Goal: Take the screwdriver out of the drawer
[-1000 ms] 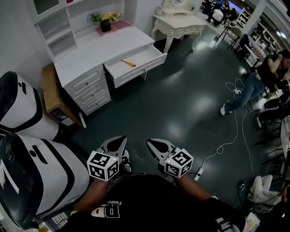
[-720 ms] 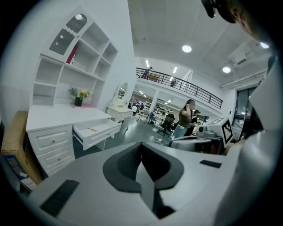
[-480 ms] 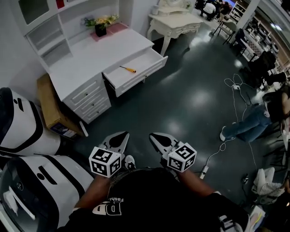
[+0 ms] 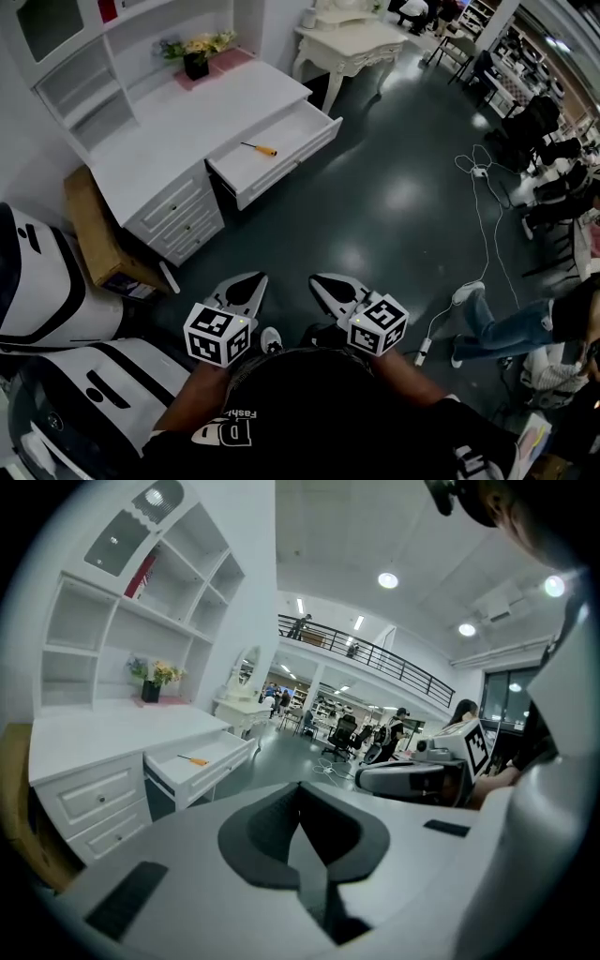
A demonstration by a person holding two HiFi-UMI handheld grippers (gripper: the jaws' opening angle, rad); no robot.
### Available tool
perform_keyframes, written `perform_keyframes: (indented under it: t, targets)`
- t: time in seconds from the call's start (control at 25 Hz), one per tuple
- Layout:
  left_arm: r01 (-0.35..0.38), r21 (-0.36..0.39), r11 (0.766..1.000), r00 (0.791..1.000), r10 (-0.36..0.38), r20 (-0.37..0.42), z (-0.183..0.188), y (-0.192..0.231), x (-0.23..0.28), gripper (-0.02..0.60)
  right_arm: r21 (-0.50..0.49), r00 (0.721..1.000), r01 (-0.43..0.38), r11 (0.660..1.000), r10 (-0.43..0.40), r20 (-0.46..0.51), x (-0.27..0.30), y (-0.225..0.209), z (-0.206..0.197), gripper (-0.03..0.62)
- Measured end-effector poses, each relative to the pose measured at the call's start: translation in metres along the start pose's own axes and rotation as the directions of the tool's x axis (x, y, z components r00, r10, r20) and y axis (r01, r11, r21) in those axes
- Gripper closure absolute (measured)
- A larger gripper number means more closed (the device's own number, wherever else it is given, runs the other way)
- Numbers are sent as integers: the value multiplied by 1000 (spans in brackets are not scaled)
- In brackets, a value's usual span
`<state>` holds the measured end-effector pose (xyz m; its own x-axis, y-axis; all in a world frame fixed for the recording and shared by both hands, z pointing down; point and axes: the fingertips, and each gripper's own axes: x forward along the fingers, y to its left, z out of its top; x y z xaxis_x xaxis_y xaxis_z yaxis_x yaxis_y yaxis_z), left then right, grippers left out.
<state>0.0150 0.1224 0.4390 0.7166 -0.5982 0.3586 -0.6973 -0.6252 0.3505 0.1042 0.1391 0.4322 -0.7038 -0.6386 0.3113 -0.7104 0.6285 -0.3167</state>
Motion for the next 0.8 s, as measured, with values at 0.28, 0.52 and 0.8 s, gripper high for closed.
perform_keyframes:
  t: [0.28,0.52,0.8]
  targets:
    - [-10,-41,999,1000,9,-16,-8,21,12,568,17,1000,10,1000,-10,-23,15,-11,-5,585]
    - [-32,-40,999,999,31,-18,1,32,18,568,35,1000,-13,999,13,-17,36,-24,3,585]
    - [-84,-50,995,996,83,-24,10,58,26,568,43,998,-61,997,61,-14,64,-35,13,585]
